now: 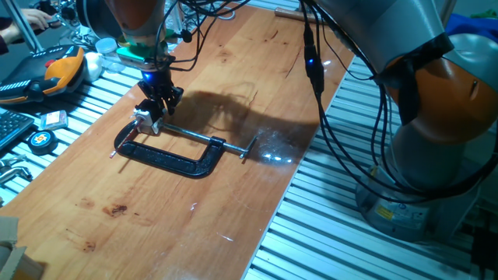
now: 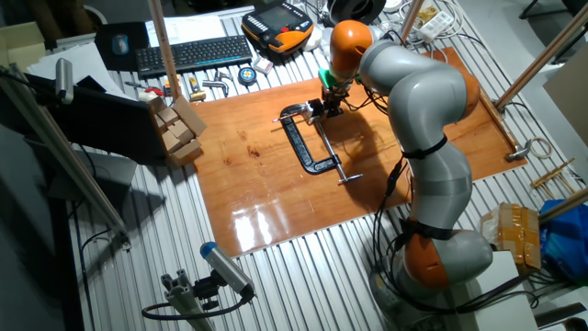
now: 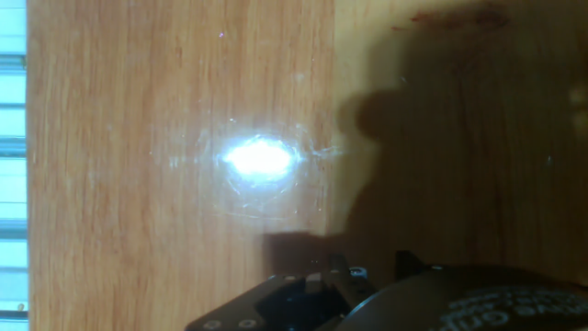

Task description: Sharpen the pencil with a pencil sharpener

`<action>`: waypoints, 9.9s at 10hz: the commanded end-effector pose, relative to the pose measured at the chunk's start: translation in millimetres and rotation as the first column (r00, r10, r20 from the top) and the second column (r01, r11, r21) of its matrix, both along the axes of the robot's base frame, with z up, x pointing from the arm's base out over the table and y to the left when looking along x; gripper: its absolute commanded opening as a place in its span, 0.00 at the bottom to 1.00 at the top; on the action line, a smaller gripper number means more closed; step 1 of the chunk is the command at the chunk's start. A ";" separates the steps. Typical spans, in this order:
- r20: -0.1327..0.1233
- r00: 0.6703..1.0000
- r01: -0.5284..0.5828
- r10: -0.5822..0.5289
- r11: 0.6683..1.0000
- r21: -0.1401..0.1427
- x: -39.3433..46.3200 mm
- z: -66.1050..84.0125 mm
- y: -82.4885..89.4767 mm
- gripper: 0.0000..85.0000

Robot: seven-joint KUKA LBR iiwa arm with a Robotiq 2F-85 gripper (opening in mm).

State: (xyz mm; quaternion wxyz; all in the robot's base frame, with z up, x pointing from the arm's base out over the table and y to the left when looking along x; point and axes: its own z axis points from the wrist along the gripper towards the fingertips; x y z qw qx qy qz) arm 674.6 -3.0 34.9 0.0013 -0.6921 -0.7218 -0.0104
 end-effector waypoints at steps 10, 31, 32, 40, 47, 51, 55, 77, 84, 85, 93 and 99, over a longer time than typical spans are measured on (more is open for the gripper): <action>0.000 1.000 -0.014 0.014 1.000 0.003 -6.7 4.0 -1.2 0.00; -0.035 0.999 -0.022 0.021 1.000 -0.012 -1.8 51.4 0.4 0.00; -0.037 0.999 -0.025 0.024 1.000 -0.015 0.3 54.8 0.1 0.00; -0.052 0.998 -0.027 0.025 0.999 -0.031 14.7 71.4 2.2 0.00; -0.042 0.999 -0.027 0.025 0.999 -0.039 27.5 69.5 2.5 0.00; -0.041 0.999 -0.030 0.028 0.998 -0.051 33.8 68.2 4.3 0.00; -0.032 0.999 -0.036 0.034 0.997 -0.064 38.1 65.7 4.0 0.00; -0.007 0.999 -0.032 0.032 0.998 -0.060 55.0 49.0 7.5 0.40; 0.002 0.999 -0.050 0.050 0.998 -0.039 46.2 37.1 2.4 0.40; 0.001 0.999 -0.047 0.047 0.998 -0.037 42.6 35.6 2.4 0.40; 0.003 0.999 -0.046 0.046 0.999 -0.014 32.6 17.0 -0.1 0.40; 0.013 0.999 -0.047 0.047 0.999 -0.012 30.7 4.4 1.2 0.40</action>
